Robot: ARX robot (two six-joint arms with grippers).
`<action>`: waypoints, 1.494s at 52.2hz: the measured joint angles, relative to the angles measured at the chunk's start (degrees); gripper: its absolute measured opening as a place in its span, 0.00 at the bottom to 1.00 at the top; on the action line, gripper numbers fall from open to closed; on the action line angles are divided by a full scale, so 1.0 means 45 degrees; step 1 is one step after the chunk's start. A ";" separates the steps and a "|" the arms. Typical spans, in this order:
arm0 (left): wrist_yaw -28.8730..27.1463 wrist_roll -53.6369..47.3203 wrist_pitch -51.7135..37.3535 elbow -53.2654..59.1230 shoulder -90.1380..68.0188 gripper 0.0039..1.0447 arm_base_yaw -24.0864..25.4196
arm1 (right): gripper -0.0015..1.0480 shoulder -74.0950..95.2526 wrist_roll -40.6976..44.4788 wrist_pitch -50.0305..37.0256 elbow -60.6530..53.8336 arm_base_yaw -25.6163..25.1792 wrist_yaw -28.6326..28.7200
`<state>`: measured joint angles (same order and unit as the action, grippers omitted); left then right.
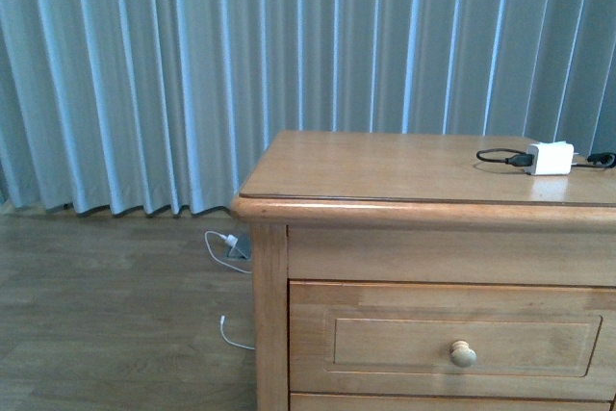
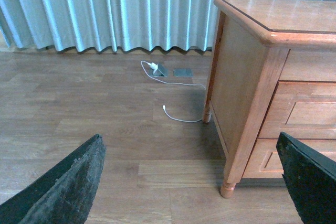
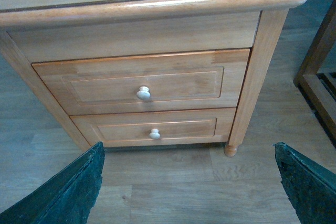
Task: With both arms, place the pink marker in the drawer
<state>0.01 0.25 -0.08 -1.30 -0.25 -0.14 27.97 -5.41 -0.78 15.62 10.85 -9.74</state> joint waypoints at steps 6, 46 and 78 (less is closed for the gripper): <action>0.0000 -0.0005 0.0000 0.0000 0.0000 0.94 0.0000 | 0.63 -0.0933 0.0845 -0.3011 -0.1447 -0.0461 0.0282; 0.0000 -0.0005 0.0000 0.0000 0.0000 0.94 0.0000 | 0.02 -0.3993 0.1166 -0.2025 -0.3405 -0.2385 0.2137; -0.0005 0.0000 0.0010 0.0000 0.0000 0.94 0.0000 | 0.08 -0.6159 0.1180 0.0165 -0.3395 -0.2385 0.2142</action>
<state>-0.01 0.25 -0.03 -1.30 -0.25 -0.14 0.25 -0.10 -0.03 0.34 0.12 -0.10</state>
